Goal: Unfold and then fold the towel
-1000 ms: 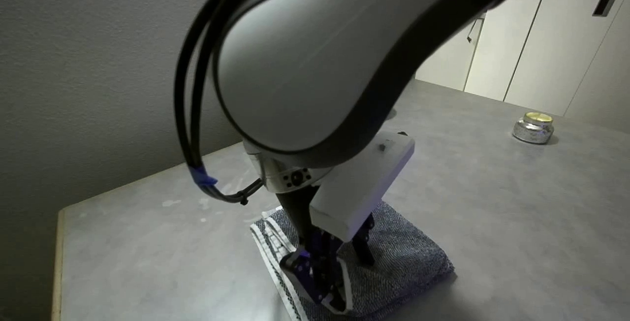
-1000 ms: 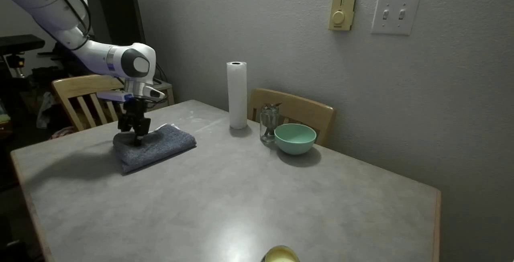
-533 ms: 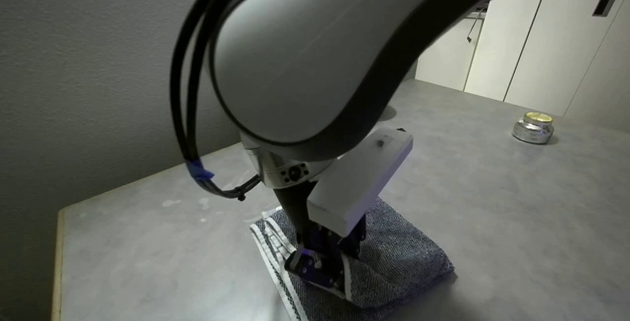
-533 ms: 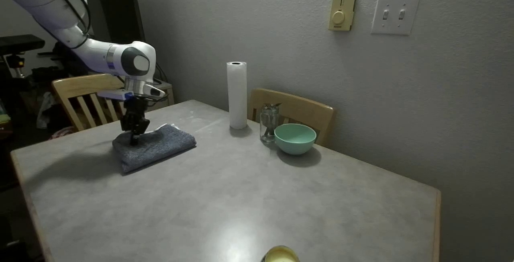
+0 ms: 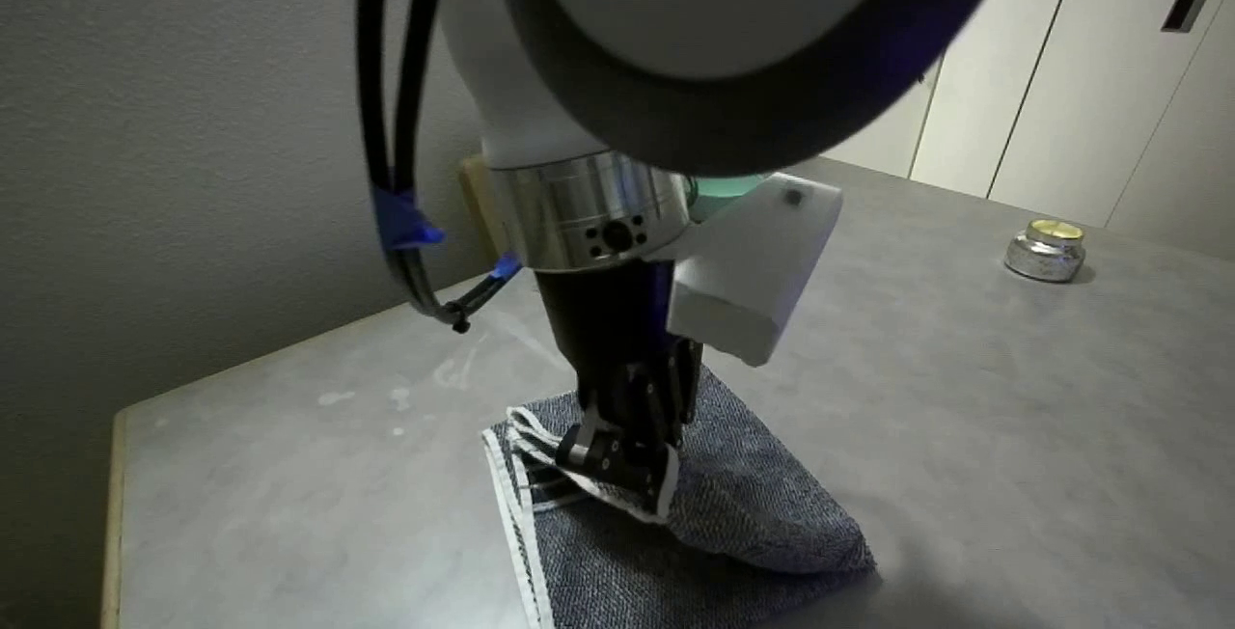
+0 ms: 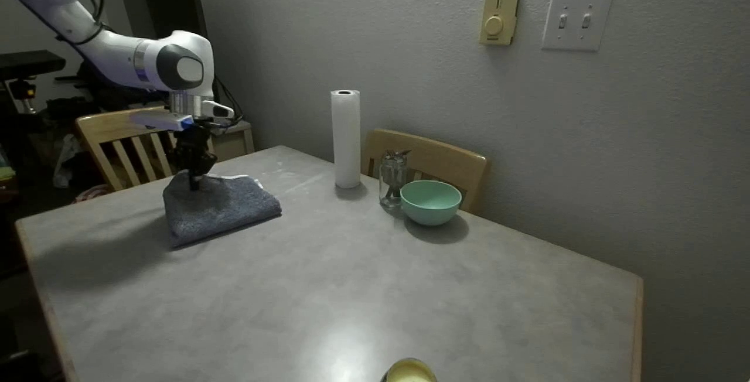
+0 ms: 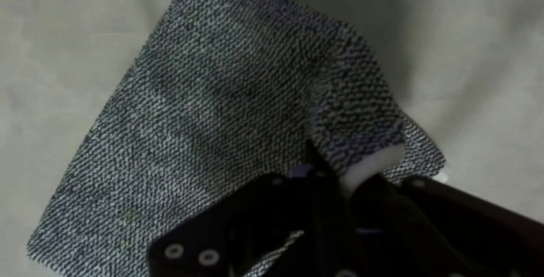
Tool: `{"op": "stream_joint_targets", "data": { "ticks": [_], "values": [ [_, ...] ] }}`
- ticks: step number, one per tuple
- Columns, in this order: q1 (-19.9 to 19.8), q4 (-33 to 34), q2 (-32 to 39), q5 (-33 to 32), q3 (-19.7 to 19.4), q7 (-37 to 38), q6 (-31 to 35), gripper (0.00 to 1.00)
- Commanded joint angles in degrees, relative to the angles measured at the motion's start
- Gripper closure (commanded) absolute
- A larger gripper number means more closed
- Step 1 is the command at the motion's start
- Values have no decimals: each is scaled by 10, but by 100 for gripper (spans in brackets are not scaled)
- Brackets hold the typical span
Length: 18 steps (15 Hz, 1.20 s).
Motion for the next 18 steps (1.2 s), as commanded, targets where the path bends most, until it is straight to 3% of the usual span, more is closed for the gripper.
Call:
{"op": "stream_joint_targets", "data": {
  "ticks": [1,4,6,11,18],
  "values": [
    [-31,-137,-84,-5,20,-75,108,98],
    [-43,-227,-126,-22,20,-120,186,98],
    [-47,-288,-153,-22,9,-88,229,98],
    [-35,-364,-202,-57,-46,65,221,98],
    [-34,-387,-244,-127,-89,303,207,98]
  ]
}}
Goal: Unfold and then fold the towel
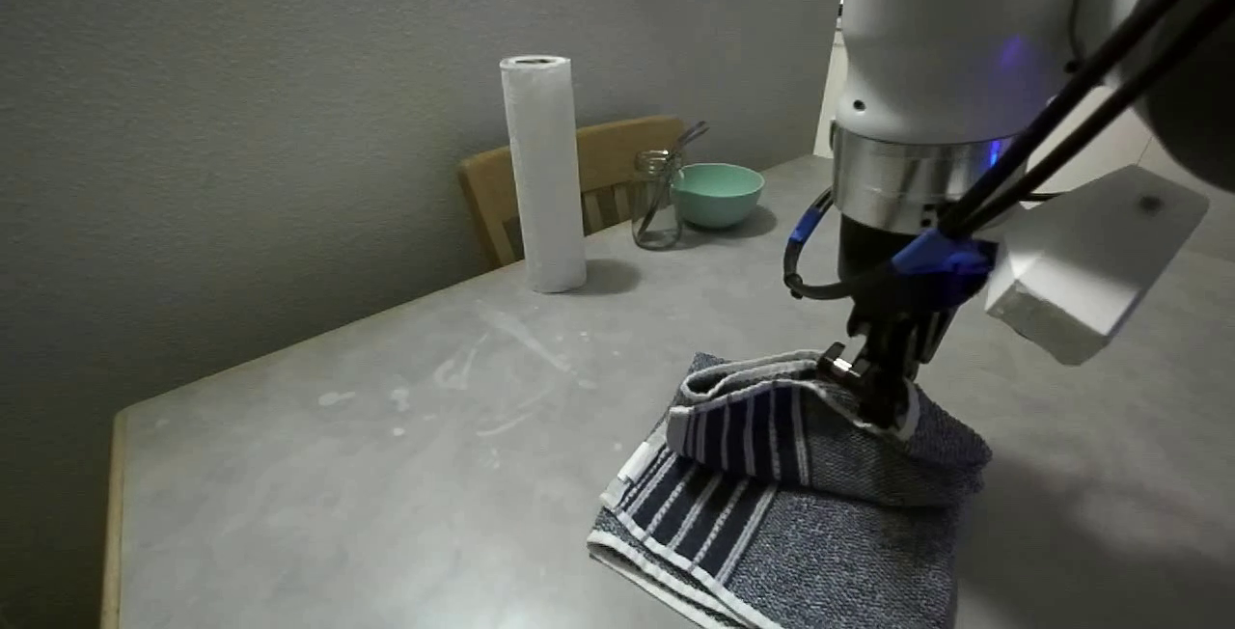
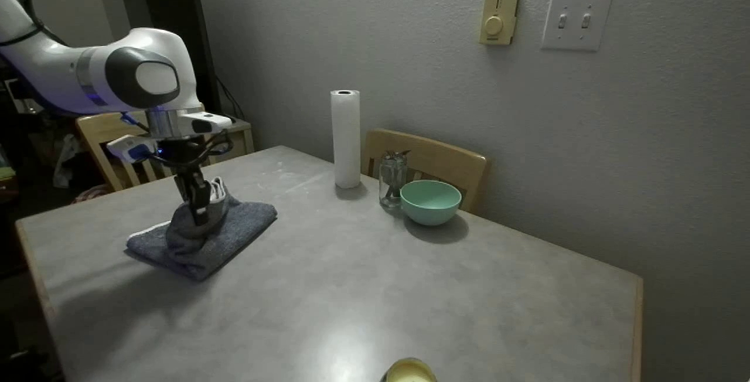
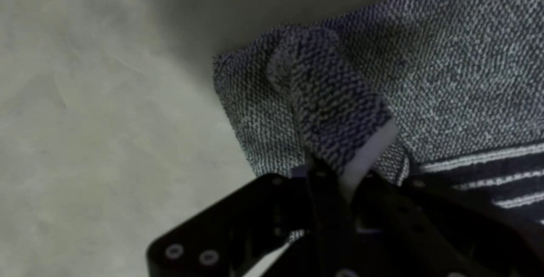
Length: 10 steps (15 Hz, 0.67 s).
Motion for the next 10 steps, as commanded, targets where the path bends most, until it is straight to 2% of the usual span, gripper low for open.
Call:
{"op": "stream_joint_targets", "data": {
  "ticks": [1,6,10],
  "values": [
    [1,-25,-33,-37,-13,101,-12,98],
    [-17,-56,-66,-83,-14,143,-23,98],
    [-43,-83,-107,-111,-13,151,-55,98]
  ]
}}
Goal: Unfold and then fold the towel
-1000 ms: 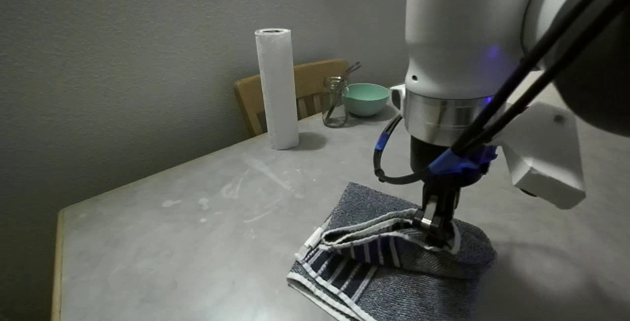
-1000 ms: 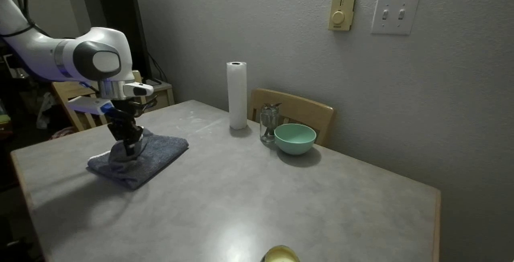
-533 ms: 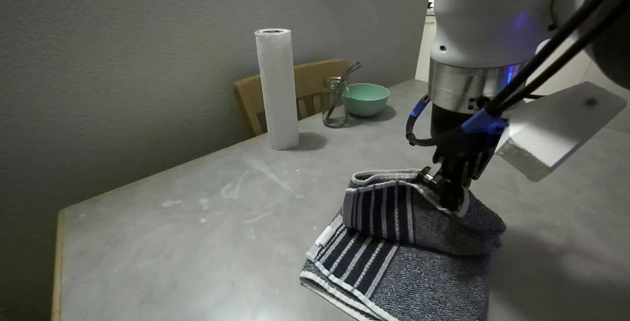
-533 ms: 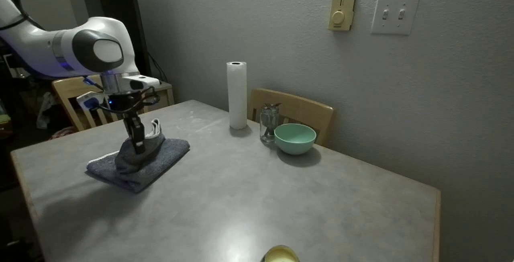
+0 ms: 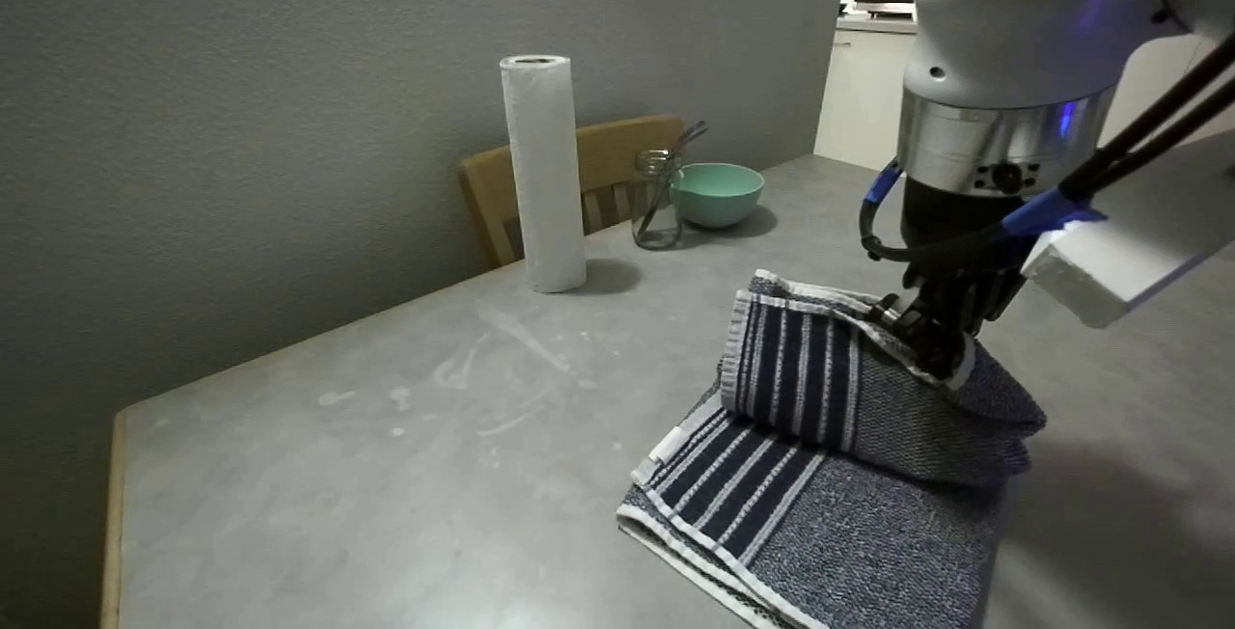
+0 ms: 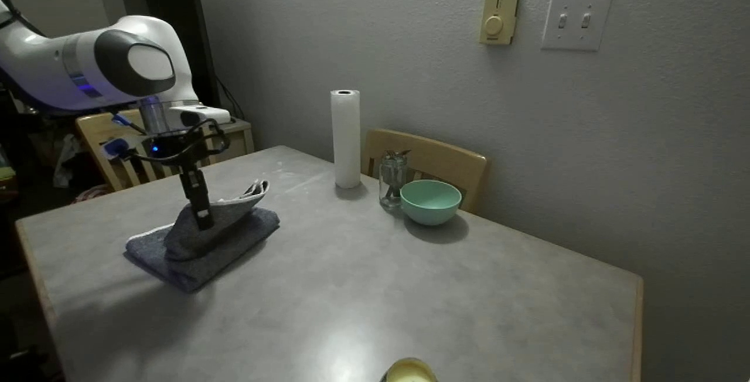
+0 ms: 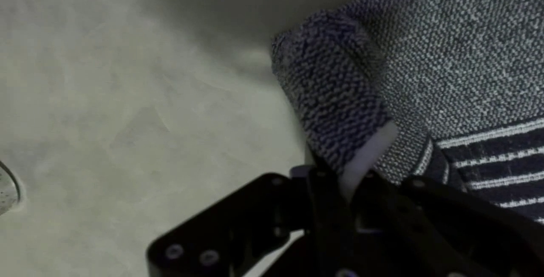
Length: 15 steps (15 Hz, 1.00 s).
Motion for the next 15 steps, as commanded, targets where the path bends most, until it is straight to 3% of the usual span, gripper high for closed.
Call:
{"op": "stream_joint_targets", "data": {
  "ticks": [1,3,5,10,11,15],
  "values": [
    [-31,-41,-59,-28,4,0,-37,98],
    [-47,-45,-78,-28,11,-33,-66,98],
    [-51,-25,-51,-18,21,-13,-49,94],
    [-50,-23,-47,-18,28,-8,-49,94],
    [-51,-23,-47,-18,28,-8,-49,98],
    [-63,-16,-33,-53,6,100,-67,98]
  ]
}}
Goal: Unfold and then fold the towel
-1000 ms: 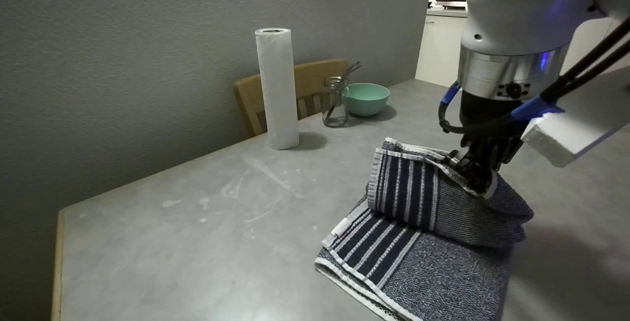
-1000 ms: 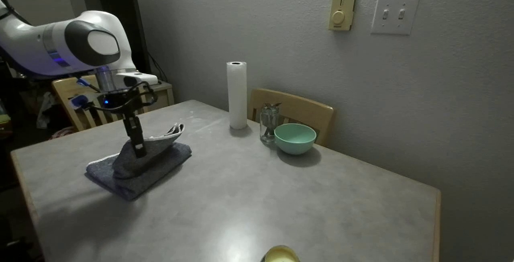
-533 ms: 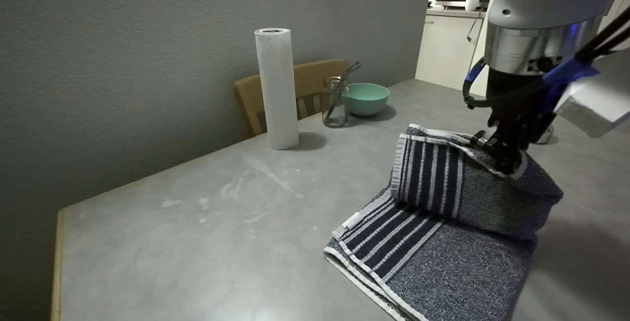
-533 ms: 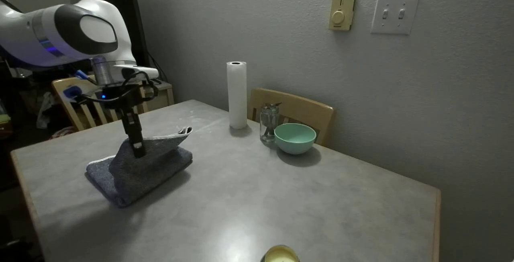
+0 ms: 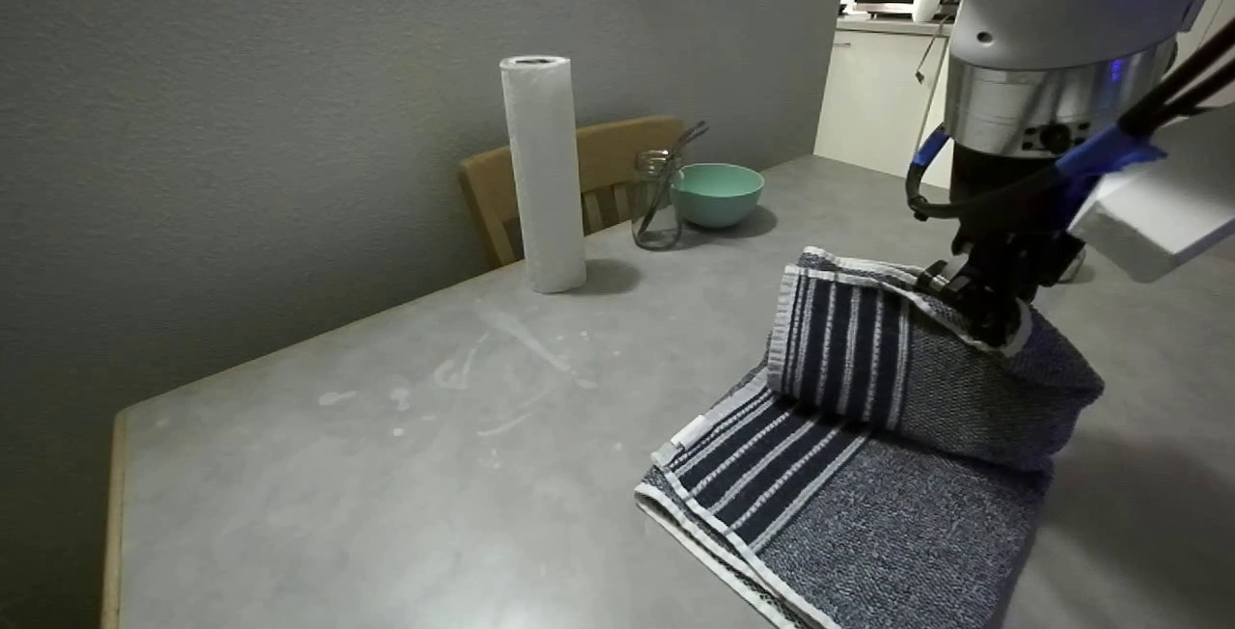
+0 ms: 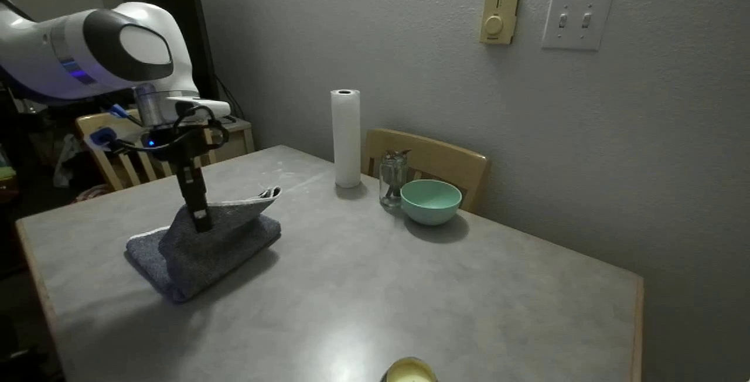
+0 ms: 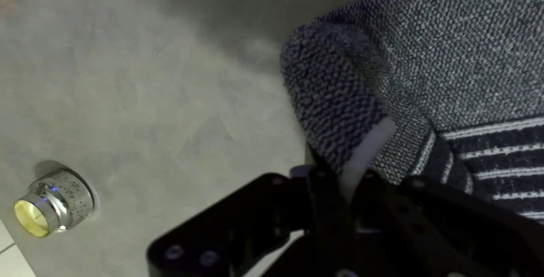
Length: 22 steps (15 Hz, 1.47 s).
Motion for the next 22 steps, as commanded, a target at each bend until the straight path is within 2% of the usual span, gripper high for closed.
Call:
{"op": "stream_joint_targets", "data": {
  "ticks": [1,5,9,13,16,22],
  "values": [
    [-36,-11,-2,-31,-15,89,-3,98],
    [-78,-47,-30,-39,-49,168,2,98],
    [-106,-48,-24,-46,-65,274,-2,98],
    [-112,-42,-15,-48,-63,348,1,98],
    [-111,-39,-16,-79,-65,424,-4,98],
    [-135,-11,-12,-95,-78,423,-13,98]
  ]
}}
